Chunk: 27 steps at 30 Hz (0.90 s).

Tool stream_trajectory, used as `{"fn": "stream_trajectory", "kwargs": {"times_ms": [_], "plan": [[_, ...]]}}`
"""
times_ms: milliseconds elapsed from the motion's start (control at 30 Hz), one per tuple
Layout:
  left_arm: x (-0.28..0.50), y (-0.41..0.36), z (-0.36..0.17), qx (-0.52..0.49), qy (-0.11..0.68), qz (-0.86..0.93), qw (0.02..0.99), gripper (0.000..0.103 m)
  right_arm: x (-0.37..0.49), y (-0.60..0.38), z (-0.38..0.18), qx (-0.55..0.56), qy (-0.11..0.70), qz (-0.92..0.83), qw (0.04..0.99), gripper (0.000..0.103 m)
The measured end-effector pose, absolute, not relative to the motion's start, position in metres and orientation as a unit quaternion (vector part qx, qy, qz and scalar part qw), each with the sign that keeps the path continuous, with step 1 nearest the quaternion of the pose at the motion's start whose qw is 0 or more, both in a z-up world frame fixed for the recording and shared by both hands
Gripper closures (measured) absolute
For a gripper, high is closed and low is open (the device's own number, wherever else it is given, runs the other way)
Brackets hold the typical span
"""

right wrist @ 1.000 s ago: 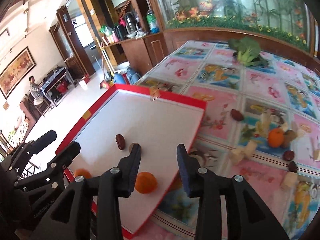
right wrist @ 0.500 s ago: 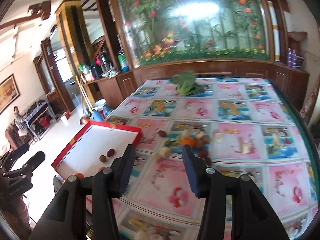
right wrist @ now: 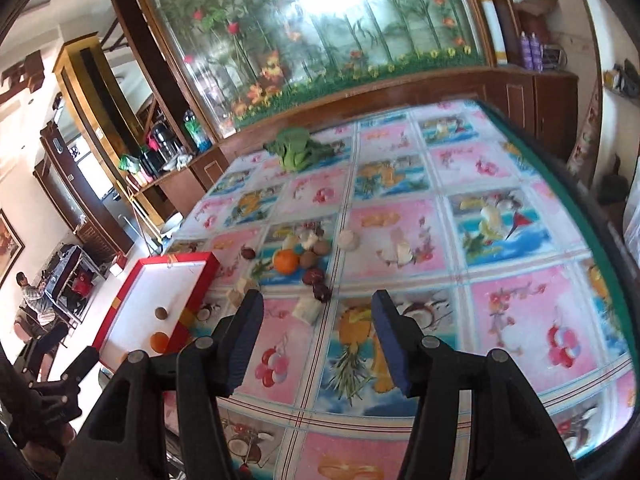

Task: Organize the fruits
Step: 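Move both open tools back to the fruit on the tablecloth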

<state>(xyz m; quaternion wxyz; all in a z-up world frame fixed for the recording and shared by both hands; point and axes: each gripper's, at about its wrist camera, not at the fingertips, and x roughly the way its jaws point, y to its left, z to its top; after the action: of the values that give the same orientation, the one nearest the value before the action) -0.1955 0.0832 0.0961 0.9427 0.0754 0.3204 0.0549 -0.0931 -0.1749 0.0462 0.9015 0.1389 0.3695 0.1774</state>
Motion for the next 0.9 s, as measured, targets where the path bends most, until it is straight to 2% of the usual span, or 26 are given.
{"fn": "stream_trajectory", "kwargs": {"times_ms": [167,433,600,633,667,900], "plan": [[-0.172,0.083,0.075,0.077,0.352,0.04,0.932,0.002,-0.062,-0.14,0.011,0.123,0.42,0.185,0.88,0.047],[-0.124,0.067,0.066,0.102,0.371,0.002,0.923,0.002,-0.04,-0.117,-0.005,0.099,0.447,0.177,0.871,0.048],[-0.107,0.066,0.061,0.098,0.382,0.0,0.919,0.002,-0.03,-0.108,-0.018,0.081,0.464,0.167,0.866,0.057],[-0.106,0.067,0.06,0.097,0.385,0.0,0.918,0.002,-0.029,-0.107,-0.02,0.081,0.468,0.166,0.864,0.065],[-0.104,0.067,0.059,0.097,0.388,-0.003,0.917,0.002,-0.027,-0.107,-0.023,0.085,0.472,0.165,0.862,0.067],[-0.081,0.063,0.048,0.096,0.417,-0.026,0.903,0.002,-0.027,-0.11,-0.025,0.073,0.465,0.179,0.864,0.071]]}}
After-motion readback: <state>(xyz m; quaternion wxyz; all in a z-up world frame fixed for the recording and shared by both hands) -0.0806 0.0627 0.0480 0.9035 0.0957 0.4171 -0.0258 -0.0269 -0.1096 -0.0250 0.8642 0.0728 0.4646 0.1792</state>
